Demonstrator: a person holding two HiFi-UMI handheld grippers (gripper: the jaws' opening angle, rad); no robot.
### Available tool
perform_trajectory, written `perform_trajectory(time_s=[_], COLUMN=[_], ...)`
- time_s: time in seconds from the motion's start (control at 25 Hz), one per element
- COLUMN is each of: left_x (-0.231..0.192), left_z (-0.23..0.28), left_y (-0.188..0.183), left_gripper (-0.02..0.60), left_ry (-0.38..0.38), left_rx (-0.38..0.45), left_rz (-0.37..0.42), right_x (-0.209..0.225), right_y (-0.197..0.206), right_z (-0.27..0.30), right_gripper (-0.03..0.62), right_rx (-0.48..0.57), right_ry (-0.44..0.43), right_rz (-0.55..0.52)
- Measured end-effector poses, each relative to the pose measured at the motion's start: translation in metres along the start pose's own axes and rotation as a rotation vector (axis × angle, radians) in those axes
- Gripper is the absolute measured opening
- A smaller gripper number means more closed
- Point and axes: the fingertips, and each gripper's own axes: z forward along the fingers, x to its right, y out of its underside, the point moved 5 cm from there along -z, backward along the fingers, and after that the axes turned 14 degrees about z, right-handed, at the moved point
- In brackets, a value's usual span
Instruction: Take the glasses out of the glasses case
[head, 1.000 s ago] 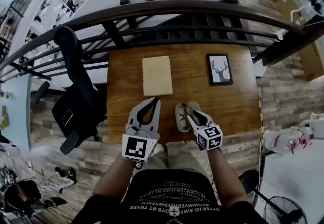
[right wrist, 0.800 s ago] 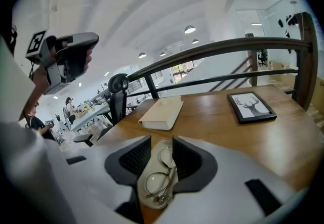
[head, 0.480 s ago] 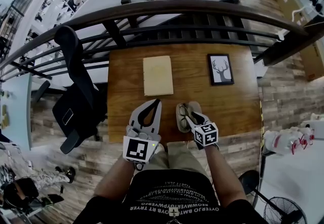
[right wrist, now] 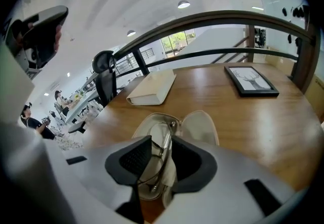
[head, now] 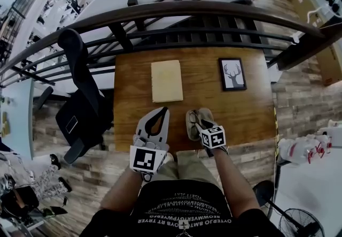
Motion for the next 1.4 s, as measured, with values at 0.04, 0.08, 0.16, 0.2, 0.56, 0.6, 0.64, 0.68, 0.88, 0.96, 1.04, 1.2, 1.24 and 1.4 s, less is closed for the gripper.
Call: perform_trajectory(time_s=[0.04, 0.08, 0.16, 0.2, 0.56, 0.6, 0.64, 0.68, 0.88, 0.96, 1.04, 1.2, 1.24, 1.4], left_x=[0.000, 0.000, 0.000, 0.000, -0.006, -0.007, -0.008, -0.009, -0.015, -0.016, -0.016, -0.018, -0.018, -0.018], left_z=[-0.001, -0.001, -0.003, -0.003, -0.012, -0.013, -0.014, -0.016, -0.022, -0.024, -0.025, -0.025, -0.025, -0.025], left_y=[0.001, 0.001, 0.002, 0.001, 0.003, 0.003, 0.003, 0.002, 0.006, 0.006, 0.007, 0.006, 0.006, 0.001], left_gripper=[0.026, 0.026, 0.026, 0.026, 0.026, 0.026, 0.026, 0.026, 0.026, 0.026, 0.026, 0.026, 0.026, 0.026], left_ry=[-0.001, -0.002, -0.004, -0.005, -0.032, -0.035, -0.038, -0.042, -0.055, -0.056, -0.053, -0.044, -0.042, -0.033], left_rx=[0.000, -0.001, -0.001, -0.001, -0.008, -0.009, -0.010, -0.012, -0.024, -0.025, -0.029, -0.031, -0.028, -0.023], left_rz=[-0.003, -0.007, -0.010, -0.009, -0.005, -0.005, -0.005, -0.005, -0.004, 0.000, 0.005, 0.004, 0.002, 0.009], right_x=[0.001, 0.002, 0.005, 0.005, 0.011, 0.011, 0.012, 0.012, 0.011, 0.011, 0.011, 0.010, 0.010, 0.011], right_y=[0.000, 0.000, 0.000, 0.000, 0.004, 0.006, 0.009, 0.012, 0.014, 0.013, 0.011, 0.010, 0.008, 0.001], right_z=[0.002, 0.004, 0.008, 0.010, 0.026, 0.028, 0.030, 0.031, 0.030, 0.028, 0.026, 0.022, 0.019, 0.006], right_gripper=[0.115, 0.110, 0.110, 0.110, 0.112, 0.111, 0.103, 0.095, 0.067, 0.051, 0.031, 0.029, 0.029, 0.029], right_rx=[-0.009, -0.018, -0.039, -0.051, -0.137, -0.149, -0.160, -0.166, -0.160, -0.157, -0.147, -0.132, -0.119, -0.065], right_ry=[0.013, 0.027, 0.054, 0.065, 0.149, 0.155, 0.164, 0.174, 0.192, 0.194, 0.191, 0.169, 0.165, 0.139], right_rz=[0.000, -0.002, -0.012, -0.018, -0.088, -0.088, -0.095, -0.107, -0.135, -0.138, -0.136, -0.114, -0.107, -0.076])
